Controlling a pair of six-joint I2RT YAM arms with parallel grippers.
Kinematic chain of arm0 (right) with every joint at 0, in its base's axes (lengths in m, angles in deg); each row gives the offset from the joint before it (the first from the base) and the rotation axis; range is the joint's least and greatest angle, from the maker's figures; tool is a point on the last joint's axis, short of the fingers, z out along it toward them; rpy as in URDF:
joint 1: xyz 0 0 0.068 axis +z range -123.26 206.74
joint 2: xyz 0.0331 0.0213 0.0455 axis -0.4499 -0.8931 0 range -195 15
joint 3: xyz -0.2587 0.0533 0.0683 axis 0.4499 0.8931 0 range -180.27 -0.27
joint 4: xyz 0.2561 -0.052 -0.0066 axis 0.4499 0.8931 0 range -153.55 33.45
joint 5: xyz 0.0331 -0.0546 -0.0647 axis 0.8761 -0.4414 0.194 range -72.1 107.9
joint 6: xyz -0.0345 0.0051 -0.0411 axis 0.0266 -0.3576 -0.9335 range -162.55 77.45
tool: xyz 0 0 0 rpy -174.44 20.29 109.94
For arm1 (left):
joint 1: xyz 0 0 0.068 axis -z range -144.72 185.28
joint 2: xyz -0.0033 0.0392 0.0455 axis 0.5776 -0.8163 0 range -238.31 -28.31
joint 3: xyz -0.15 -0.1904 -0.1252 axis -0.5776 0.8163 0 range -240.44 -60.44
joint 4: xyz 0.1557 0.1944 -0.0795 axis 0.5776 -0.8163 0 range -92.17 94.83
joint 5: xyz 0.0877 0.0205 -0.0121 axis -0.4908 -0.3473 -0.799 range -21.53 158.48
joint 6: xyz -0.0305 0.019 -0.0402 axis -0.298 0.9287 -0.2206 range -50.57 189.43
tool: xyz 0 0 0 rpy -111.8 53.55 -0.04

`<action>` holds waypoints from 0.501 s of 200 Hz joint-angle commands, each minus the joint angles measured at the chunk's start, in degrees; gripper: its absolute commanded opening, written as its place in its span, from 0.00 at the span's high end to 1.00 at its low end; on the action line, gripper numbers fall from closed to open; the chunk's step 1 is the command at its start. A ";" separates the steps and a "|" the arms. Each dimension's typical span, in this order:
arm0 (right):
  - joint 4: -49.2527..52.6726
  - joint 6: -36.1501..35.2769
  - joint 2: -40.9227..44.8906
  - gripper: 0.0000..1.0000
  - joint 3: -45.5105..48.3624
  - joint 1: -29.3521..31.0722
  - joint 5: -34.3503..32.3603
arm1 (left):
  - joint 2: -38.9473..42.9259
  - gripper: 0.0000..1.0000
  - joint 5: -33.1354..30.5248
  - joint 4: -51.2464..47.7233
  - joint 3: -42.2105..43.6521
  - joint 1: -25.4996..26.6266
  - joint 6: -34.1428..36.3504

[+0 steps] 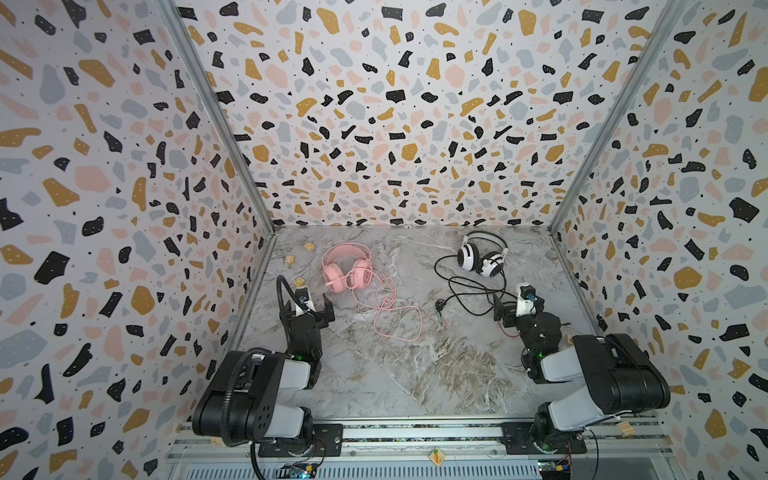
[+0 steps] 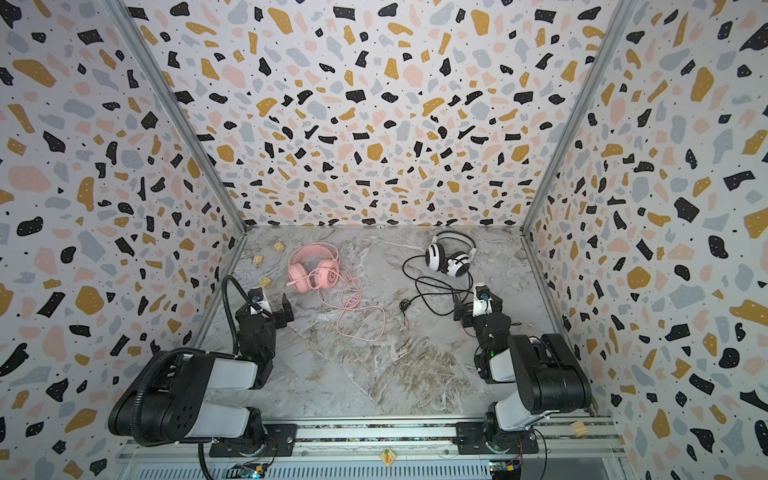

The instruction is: Wrap the headphones

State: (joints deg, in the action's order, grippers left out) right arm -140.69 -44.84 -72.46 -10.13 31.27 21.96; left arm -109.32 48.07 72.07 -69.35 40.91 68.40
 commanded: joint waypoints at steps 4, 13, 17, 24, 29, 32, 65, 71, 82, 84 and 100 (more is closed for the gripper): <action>-1.49 -0.88 1.06 0.01 0.36 0.69 -2.75 | 0.16 0.00 -0.33 2.02 -1.07 -0.27 0.46; -2.13 -1.05 1.15 0.01 0.75 1.03 -3.46 | 0.37 0.00 -0.64 2.41 -0.76 -0.27 0.43; -2.55 -1.19 1.16 0.01 1.01 1.23 -3.97 | 0.66 0.00 -1.01 3.00 -0.49 -0.27 0.30; -3.42 -1.28 1.36 0.01 1.50 1.77 -5.31 | 1.51 0.00 -2.05 2.62 -0.52 -0.27 -0.18; -3.78 -1.22 1.72 0.01 1.86 2.11 -6.38 | 2.52 0.00 -3.23 0.73 -1.00 -0.27 -0.71; -3.84 -1.18 2.19 0.01 1.97 2.18 -6.88 | 3.14 0.00 -3.90 -0.62 -1.47 -0.27 -1.05; 9.12 0.63 13.63 0.01 0.88 2.02 -7.94 | 11.52 0.00 -8.29 -15.08 -4.61 -0.27 -6.25; 11.80 0.98 15.79 0.01 0.27 2.05 -7.52 | 12.96 0.00 -9.43 -18.44 -5.67 -0.27 -8.14; 18.37 2.90 19.49 0.01 -1.54 1.98 -6.57 | 15.13 0.00 -11.02 -25.76 -8.37 -0.27 -11.14; 19.58 3.76 20.15 0.01 -2.01 2.04 -6.57 | 15.48 0.00 -11.29 -26.99 -8.82 -0.27 -11.72; 28.62 11.88 24.11 0.01 -5.53 1.63 -5.73 | 17.52 0.00 -11.47 -35.11 -11.96 -0.27 -16.11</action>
State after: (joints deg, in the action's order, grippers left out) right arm -127.45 -42.43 -53.40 -10.20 33.13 15.75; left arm -94.77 40.05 50.61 -76.70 40.91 60.37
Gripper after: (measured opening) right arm 0.990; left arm 0.999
